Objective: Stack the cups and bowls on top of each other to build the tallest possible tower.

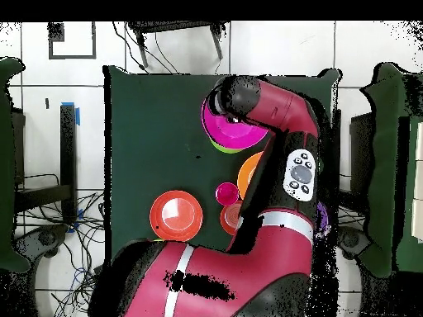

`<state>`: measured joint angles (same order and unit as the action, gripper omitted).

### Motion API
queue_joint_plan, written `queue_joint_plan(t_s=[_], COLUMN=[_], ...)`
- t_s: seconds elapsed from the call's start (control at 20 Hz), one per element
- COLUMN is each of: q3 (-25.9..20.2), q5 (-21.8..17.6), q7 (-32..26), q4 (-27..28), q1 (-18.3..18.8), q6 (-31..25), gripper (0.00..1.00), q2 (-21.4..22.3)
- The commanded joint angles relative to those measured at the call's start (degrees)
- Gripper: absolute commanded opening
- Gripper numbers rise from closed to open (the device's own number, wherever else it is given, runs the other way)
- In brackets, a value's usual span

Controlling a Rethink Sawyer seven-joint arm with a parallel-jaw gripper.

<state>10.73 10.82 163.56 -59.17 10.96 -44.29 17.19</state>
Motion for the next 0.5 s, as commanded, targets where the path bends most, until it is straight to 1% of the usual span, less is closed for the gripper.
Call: queue_joint_plan(t_s=[0.05,0.2,0.5], q3=[-3.0,-3.2,-3.2], q5=[1.3,1.8,2.9], q7=[7.3,7.5,7.9], q4=[-8.7,-10.8,-12.7], q1=[-1.7,-2.1,-2.9], q6=[5.1,6.6,8.7], gripper=[1.00,1.00,1.00], q2=[-0.1,0.4,0.2])
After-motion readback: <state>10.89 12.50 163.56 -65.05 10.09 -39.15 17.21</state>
